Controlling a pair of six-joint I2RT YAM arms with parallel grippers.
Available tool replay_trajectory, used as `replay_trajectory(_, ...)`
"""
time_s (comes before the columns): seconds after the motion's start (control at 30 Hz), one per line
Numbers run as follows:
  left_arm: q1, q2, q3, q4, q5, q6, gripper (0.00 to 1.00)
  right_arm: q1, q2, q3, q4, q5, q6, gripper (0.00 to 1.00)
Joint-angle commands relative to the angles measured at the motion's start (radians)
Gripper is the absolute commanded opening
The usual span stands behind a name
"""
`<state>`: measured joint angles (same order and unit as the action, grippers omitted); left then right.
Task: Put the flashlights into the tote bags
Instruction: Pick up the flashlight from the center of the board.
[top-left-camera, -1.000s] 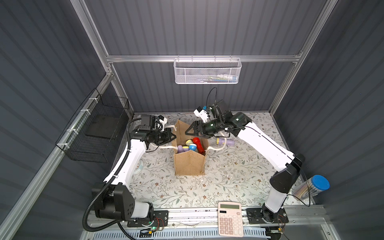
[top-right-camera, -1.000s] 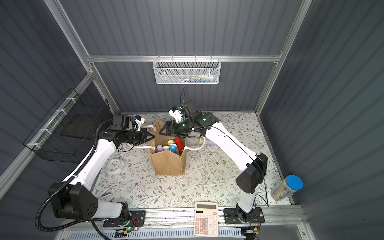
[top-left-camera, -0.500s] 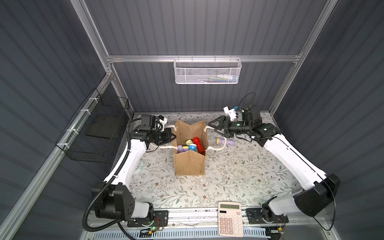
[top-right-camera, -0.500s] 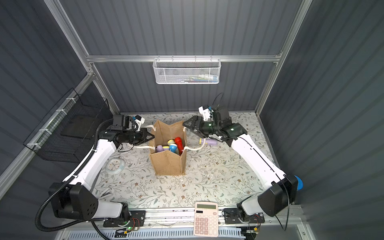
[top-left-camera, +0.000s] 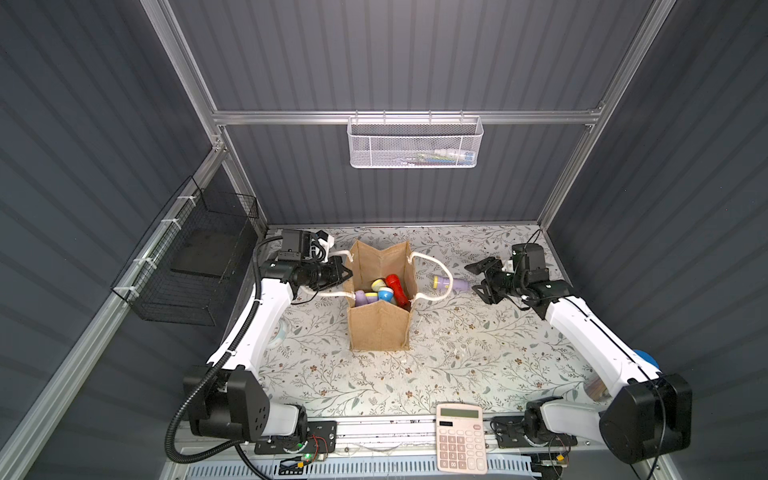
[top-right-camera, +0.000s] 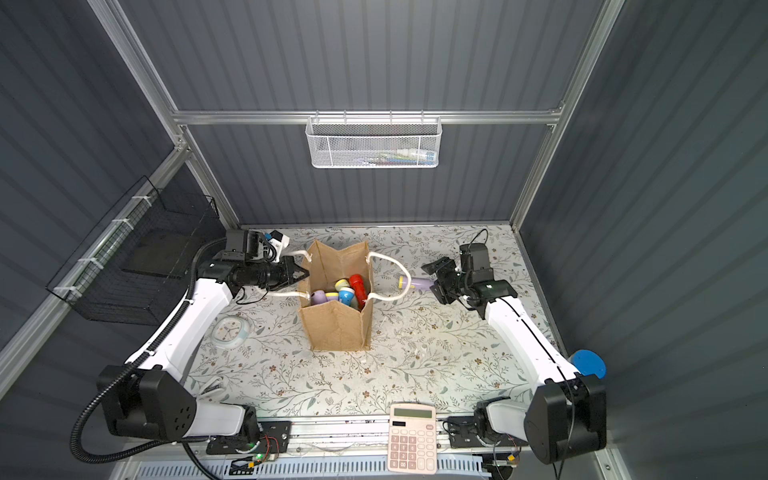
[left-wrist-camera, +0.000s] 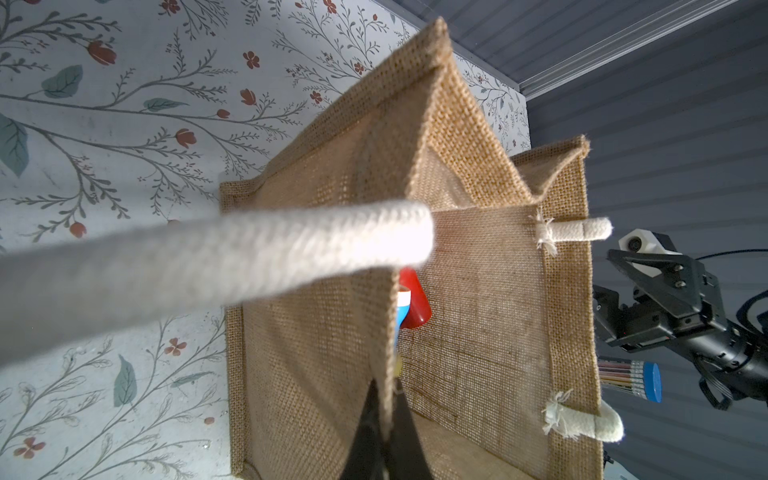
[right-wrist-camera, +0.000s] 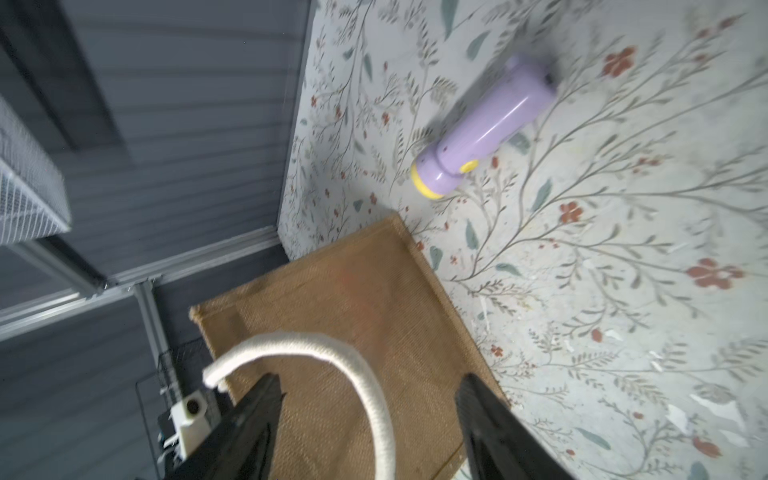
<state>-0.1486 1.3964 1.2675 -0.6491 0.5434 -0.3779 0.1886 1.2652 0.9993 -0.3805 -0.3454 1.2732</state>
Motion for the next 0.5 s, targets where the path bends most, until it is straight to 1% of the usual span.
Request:
replay_trajectory(0.0,0.006,-0.012,0.015,0.029,0.010,-0.004,0.00,-0.024,0.011,0.015,-0.129,0.158,0.043,0.69)
replay_trajectory(0.1,0.006,-0.004,0.015,0.029,0.003,-0.004,0.00,-0.029,0.034,-0.010,-0.110,0.196,0.107,0.68)
replay_trajectory(0.2,0.006,0.005,0.018,0.027,0.003,-0.003,0.00,-0.029,0.086,0.004,-0.096,0.207,0.140,0.67)
replay_trajectory(0.47,0.007,0.003,0.017,0.016,-0.021,0.007,0.00,-0.027,0.311,0.118,-0.068,0.147,0.197,0.65)
